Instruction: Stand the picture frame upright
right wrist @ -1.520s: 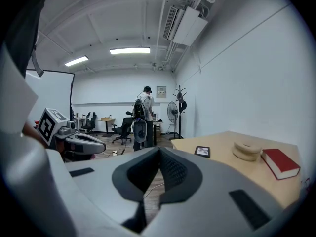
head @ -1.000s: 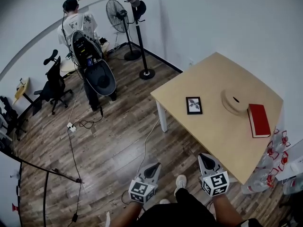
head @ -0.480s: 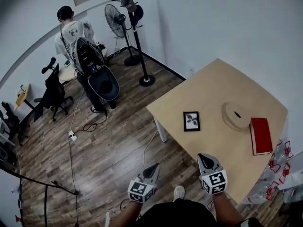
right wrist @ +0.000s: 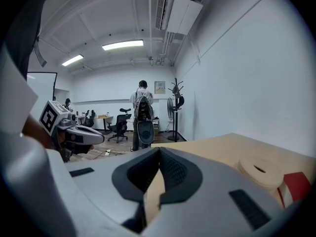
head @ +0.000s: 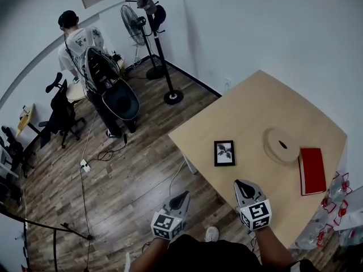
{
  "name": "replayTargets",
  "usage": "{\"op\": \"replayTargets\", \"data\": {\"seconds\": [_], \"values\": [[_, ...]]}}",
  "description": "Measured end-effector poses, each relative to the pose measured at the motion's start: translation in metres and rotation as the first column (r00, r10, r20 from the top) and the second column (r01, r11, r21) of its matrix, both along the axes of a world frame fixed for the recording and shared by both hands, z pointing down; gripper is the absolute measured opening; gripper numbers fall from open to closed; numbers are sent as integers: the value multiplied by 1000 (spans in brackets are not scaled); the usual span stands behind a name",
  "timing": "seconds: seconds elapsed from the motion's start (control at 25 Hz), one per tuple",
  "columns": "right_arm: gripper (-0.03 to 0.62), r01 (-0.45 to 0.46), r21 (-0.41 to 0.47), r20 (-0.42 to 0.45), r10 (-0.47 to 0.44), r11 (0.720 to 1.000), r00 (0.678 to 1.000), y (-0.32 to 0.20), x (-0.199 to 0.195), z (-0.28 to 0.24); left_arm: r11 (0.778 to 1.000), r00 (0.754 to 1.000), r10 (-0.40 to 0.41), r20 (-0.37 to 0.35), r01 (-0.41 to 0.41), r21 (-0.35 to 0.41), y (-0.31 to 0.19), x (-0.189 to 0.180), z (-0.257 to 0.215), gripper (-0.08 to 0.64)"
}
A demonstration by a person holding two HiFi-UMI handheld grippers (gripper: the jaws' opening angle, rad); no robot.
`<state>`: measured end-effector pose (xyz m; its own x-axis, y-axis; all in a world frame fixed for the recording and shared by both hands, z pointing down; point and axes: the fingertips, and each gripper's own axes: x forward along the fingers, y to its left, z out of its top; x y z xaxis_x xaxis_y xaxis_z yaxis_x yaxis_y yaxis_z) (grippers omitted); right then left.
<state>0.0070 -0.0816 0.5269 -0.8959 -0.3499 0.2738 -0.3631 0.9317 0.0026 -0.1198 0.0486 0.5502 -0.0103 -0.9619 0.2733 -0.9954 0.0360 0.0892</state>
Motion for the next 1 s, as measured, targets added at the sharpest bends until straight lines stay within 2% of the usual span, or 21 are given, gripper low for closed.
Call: {"op": "replayTargets", "data": {"seconds": [0.48, 0.76, 1.0], "values": [[9, -45, 18, -16, 45, 999, 999, -63, -44, 10, 999, 999, 48, 6, -48, 5, -76, -51, 3, -5], [9, -160, -2, 20, 160, 987, 987, -127, -76, -2, 990, 990, 136, 34, -137, 33, -144, -100, -16, -5], [9, -230, -25, -38, 229, 973, 973, -161, -95, 14, 971, 972, 235, 20, -235, 42, -197, -122, -12, -5]]}}
